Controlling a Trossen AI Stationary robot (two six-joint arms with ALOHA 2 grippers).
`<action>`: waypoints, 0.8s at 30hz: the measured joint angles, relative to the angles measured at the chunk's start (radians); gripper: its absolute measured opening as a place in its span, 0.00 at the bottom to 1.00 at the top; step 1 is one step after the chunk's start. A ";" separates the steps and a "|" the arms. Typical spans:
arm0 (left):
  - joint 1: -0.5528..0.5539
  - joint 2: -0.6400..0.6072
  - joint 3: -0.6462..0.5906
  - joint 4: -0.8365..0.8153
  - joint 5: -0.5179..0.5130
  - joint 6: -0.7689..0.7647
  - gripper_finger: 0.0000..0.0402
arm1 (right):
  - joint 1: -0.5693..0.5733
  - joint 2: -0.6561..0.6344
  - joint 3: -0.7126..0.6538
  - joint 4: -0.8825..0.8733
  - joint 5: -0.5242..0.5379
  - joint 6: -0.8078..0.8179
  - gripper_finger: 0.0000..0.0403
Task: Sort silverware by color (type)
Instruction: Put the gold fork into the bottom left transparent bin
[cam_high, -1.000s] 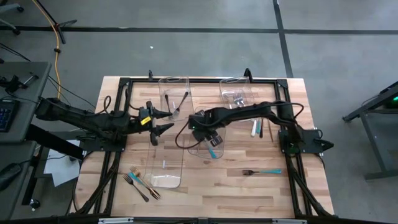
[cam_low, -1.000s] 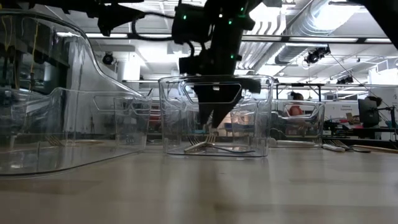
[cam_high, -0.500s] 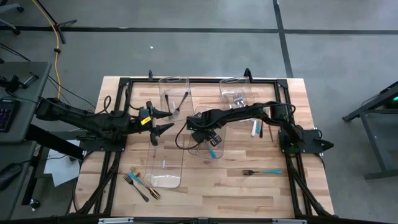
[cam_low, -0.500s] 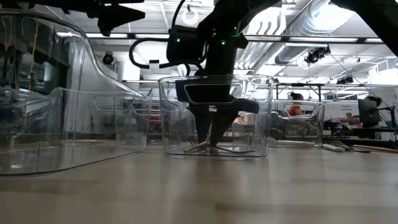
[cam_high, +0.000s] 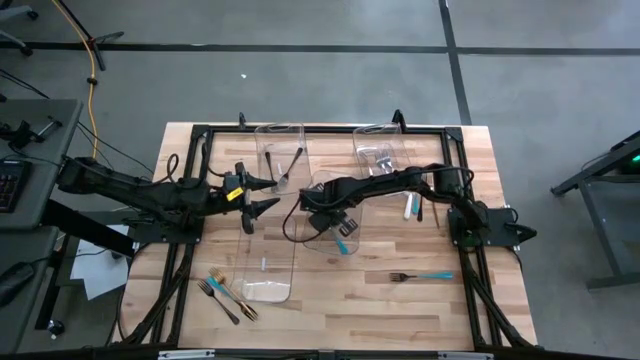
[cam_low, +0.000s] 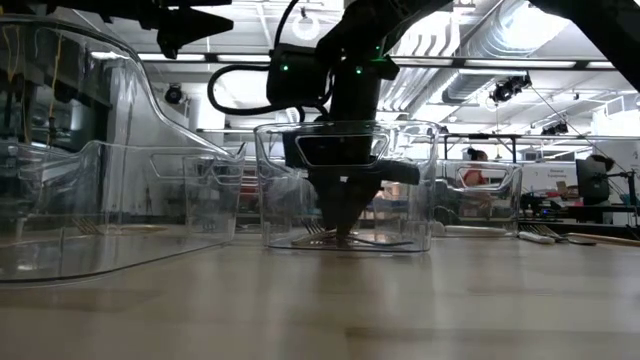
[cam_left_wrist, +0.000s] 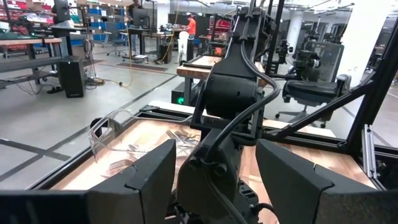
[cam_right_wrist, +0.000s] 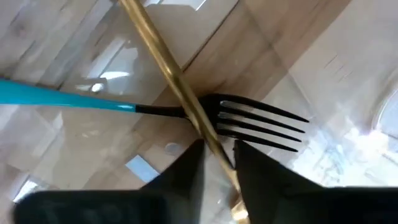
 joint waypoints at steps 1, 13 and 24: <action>0.000 0.000 0.000 0.000 0.000 0.000 0.53 | 0.000 0.000 0.000 0.002 0.000 0.001 0.13; 0.000 0.000 0.000 0.003 -0.003 0.000 0.53 | 0.003 0.000 0.000 0.001 0.034 0.003 0.03; 0.000 0.000 0.000 0.004 -0.003 0.000 0.53 | 0.021 -0.005 0.073 -0.137 0.053 0.072 0.01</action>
